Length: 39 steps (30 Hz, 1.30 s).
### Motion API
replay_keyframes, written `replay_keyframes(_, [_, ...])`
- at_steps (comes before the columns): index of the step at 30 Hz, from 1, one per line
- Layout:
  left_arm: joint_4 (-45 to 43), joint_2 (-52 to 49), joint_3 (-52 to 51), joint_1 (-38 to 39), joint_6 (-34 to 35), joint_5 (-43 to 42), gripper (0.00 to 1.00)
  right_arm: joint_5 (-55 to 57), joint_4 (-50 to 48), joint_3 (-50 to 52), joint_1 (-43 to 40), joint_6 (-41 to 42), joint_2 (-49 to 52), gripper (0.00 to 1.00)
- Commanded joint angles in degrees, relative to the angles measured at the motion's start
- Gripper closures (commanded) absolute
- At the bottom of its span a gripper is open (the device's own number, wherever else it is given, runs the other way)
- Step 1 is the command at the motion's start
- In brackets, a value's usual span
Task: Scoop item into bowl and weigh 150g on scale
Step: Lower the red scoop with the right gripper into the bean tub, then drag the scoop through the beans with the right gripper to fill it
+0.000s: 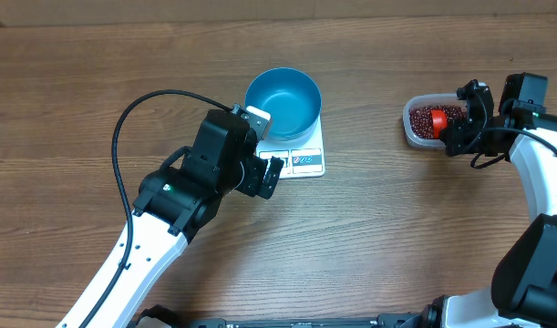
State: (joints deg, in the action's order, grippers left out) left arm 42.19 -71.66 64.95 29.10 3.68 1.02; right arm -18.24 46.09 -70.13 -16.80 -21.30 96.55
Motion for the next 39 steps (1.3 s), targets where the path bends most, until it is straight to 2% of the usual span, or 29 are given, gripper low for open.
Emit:
replay_keyframes(1, [0.0,-0.2,-0.4,-0.2,-0.3,-0.8,0.01,-1.5,0.7,-0.3,-0.3,3.1,1.9,0.96])
replay_keyframes(9, [0.0,-0.2,-0.4,-0.2,-0.3,-0.8,0.0,-2.9,0.5,-0.3,-3.2,10.9,1.9,0.96])
replay_keyframes(16, [0.0,-0.2,-0.4,-0.2,-0.3,-0.8,0.0,-13.6,1.0,-0.3,-6.2,11.1,2.0,0.96])
replay_keyframes(34, [0.0,-0.2,-0.4,-0.2,-0.3,-0.8,0.0,-13.0,1.2,0.4,-6.2,16.7,7.4,0.96])
replay_keyframes(39, [0.0,-0.2,-0.4,-0.2,-0.3,-0.8,0.0,-16.6,1.0,0.4,-6.3,16.8,8.1,0.96])
